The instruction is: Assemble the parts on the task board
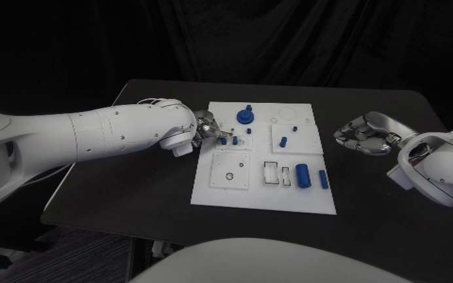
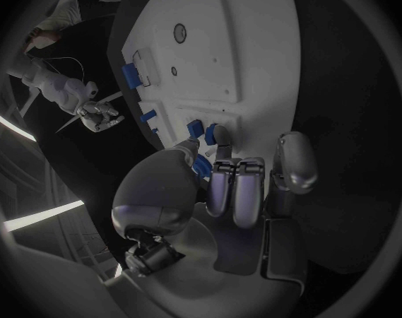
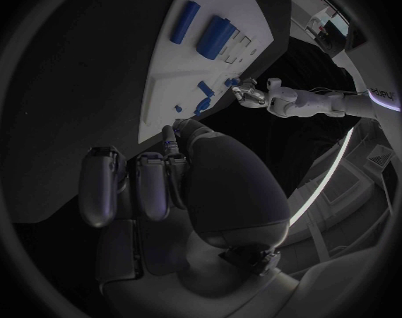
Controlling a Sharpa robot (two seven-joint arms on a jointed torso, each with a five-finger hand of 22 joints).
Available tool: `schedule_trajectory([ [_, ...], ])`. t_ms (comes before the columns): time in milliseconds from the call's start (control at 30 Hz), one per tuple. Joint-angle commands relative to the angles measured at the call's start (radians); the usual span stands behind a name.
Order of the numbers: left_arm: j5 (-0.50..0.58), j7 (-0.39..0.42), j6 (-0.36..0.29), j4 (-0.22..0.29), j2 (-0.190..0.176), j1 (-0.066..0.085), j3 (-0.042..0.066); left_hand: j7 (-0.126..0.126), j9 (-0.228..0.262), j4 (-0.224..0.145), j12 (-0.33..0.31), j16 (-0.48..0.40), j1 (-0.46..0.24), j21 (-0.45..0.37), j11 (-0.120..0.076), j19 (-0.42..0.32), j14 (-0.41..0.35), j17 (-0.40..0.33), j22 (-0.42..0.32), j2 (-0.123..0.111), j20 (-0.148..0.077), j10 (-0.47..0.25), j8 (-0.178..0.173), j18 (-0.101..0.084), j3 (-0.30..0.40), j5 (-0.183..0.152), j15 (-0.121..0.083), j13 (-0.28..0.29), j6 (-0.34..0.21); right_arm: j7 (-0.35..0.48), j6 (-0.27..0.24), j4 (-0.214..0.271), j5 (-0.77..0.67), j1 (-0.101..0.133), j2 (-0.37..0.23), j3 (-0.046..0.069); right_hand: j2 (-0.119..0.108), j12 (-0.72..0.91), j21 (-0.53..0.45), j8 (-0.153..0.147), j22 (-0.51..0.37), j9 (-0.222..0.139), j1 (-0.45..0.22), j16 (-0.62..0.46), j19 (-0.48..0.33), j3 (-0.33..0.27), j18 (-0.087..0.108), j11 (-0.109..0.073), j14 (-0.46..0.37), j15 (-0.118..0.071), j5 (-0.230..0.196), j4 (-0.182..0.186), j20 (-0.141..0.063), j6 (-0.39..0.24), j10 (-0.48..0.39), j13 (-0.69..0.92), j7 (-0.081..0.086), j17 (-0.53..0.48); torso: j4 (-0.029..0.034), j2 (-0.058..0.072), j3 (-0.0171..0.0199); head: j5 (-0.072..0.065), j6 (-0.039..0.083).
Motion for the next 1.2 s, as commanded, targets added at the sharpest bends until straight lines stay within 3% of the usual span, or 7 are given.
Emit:
schedule_trajectory([
  [33, 0.006, 0.006, 0.022, 0.003, 0.004, -0.016, -0.010, 0.004, -0.003, 0.002, 0.004, 0.003, 0.000, 0.001, -0.002, 0.005, 0.104, 0.263, 0.012, 0.011, 0.000, 0.108, -0.009, 0.012, -0.006, 0.007, 0.000, 0.263, -0.001, -0.017, 0.007, 0.000, 0.000, -0.002, 0.000, 0.001, 0.004, -0.005, -0.007, -0.006, 0.168, -0.002, -0.002, -0.005, 0.013, 0.008, 0.014, 0.000, 0.057, 0.005, 0.006, -0.001, 0.004, 0.000, -0.005, 0.051, 0.002, 0.052, -0.0003, 0.000, 0.0000, -0.001, 0.000],
  [800, 0.006, -0.014, 0.029, -0.007, 0.003, -0.016, -0.010, 0.010, -0.011, 0.005, 0.004, 0.003, 0.012, 0.000, 0.003, 0.007, 0.104, 0.263, 0.016, 0.023, 0.002, 0.108, -0.024, 0.012, -0.015, 0.019, 0.003, 0.263, -0.023, -0.016, 0.008, 0.001, 0.000, -0.003, -0.001, 0.001, 0.004, -0.005, -0.006, -0.006, 0.168, -0.002, -0.003, -0.005, 0.013, 0.008, 0.014, 0.000, 0.058, 0.005, 0.007, -0.001, 0.004, 0.000, -0.005, 0.050, 0.002, 0.052, 0.0004, 0.000, 0.0001, -0.002, 0.000],
  [867, 0.006, -0.013, 0.028, -0.007, 0.003, -0.016, -0.010, 0.009, -0.010, 0.000, 0.004, 0.003, 0.021, 0.000, 0.003, 0.007, 0.104, 0.263, 0.017, 0.025, 0.003, 0.108, -0.023, 0.012, -0.016, 0.030, 0.004, 0.263, -0.022, -0.016, 0.009, 0.001, 0.000, -0.003, -0.001, 0.001, 0.004, -0.005, -0.006, -0.006, 0.168, -0.002, -0.003, -0.005, 0.013, 0.008, 0.014, 0.000, 0.058, 0.005, 0.007, -0.001, 0.004, 0.000, -0.005, 0.050, 0.002, 0.052, 0.0007, 0.000, -0.0001, -0.002, 0.000],
  [1033, -0.034, 0.001, 0.016, -0.004, 0.002, -0.016, -0.010, 0.006, -0.004, -0.045, 0.004, 0.003, 0.082, 0.000, 0.000, 0.009, 0.104, 0.263, 0.022, 0.024, 0.003, 0.108, -0.018, 0.012, -0.007, 0.110, 0.002, 0.263, -0.024, -0.016, 0.010, 0.001, 0.000, -0.003, -0.001, 0.001, 0.004, -0.005, -0.006, -0.006, 0.168, -0.002, -0.003, -0.005, 0.013, 0.008, 0.014, 0.000, 0.058, 0.005, 0.007, -0.001, 0.004, 0.000, -0.005, 0.050, 0.002, 0.052, -0.0003, 0.000, 0.0002, -0.003, 0.000],
  [1200, -0.064, 0.007, 0.013, -0.005, 0.004, -0.016, -0.010, 0.006, -0.003, -0.052, 0.004, 0.003, 0.091, 0.002, 0.000, 0.011, 0.104, 0.263, 0.025, 0.025, 0.002, 0.108, -0.017, 0.011, -0.005, 0.118, 0.002, 0.263, -0.025, -0.018, 0.011, 0.001, 0.000, -0.003, -0.001, 0.001, 0.004, -0.005, -0.006, -0.006, 0.168, -0.002, -0.003, -0.005, 0.013, 0.008, 0.014, 0.000, 0.058, 0.005, 0.007, -0.001, 0.004, 0.000, -0.005, 0.050, 0.002, 0.052, 0.0000, 0.000, 0.0001, -0.003, 0.000],
])
